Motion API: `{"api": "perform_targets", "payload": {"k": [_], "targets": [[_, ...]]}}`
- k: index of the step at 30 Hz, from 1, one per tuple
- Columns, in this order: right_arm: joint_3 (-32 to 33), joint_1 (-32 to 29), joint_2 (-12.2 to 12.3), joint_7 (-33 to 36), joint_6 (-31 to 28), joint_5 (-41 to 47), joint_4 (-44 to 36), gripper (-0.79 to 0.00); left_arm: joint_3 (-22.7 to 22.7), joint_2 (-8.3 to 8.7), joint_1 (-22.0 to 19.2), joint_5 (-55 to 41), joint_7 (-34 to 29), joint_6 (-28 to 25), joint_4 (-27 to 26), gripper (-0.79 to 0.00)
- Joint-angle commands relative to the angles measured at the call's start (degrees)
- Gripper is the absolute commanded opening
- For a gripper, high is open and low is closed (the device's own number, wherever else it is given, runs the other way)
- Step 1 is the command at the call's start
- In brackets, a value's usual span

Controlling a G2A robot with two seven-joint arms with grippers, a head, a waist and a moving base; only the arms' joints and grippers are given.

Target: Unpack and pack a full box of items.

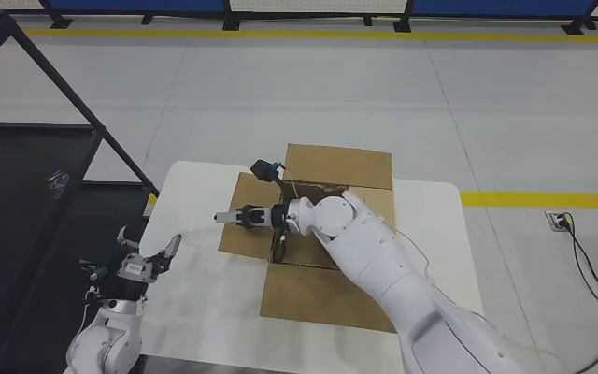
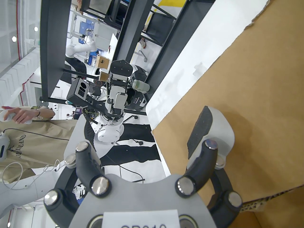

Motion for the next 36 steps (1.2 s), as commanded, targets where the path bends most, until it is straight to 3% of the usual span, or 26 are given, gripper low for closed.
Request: {"api": "perform_targets", "payload": {"k": [1, 8, 12, 17, 23, 26, 30, 32, 36], "targets": [[1.6, -0.2, 1.1, 1.4, -3.5, 1.1, -0.4, 0.0, -0.3, 0.09, 0.8, 0.6, -0.5, -0.6, -3.1, 0.0], [8.6, -2.7, 6.6, 8.4, -13.9, 6.0, -3.6, 0.0, 1.4, 0.17, 1.0, 3.7, -4.2, -1.7, -11.7, 0.0], [13.0, -6.9, 10.7, 8.9, -15.3, 5.8, -10.7, 0.0, 4.0, 0.03, -0.4, 4.7, -6.4, -2.9, -14.7, 0.0], [22.3, -16.7, 17.0, 10.2, -13.9, 2.6, -26.2, 0.0, 9.1, -0.26, -3.6, 6.4, -10.6, -5.0, -17.2, 0.0], [37.6, -35.0, 22.9, 12.0, -8.8, 0.2, -51.3, 0.0, 18.0, -1.17, -9.6, 8.1, -15.1, -6.3, -16.2, 0.0], [43.6, -42.4, 24.5, 12.1, -7.3, 0.8, -60.1, 0.0, 22.2, -1.88, -13.2, 7.8, -17.1, -5.9, -13.7, 0.0], [49.0, -48.5, 25.9, 11.4, -6.7, 0.2, -65.9, 0.0, 27.4, -3.05, -18.6, 4.8, -20.2, -6.1, -8.9, 0.0], [49.9, -49.6, 26.1, 10.6, -6.6, -0.7, -66.8, 0.0, 29.7, -3.56, -20.8, 2.5, -22.2, -7.9, -6.5, 0.0], [49.9, -49.6, 26.1, 10.6, -6.6, -0.7, -66.8, 0.0, 29.7, -3.56, -20.8, 2.5, -22.2, -7.9, -6.5, 0.0]]}}
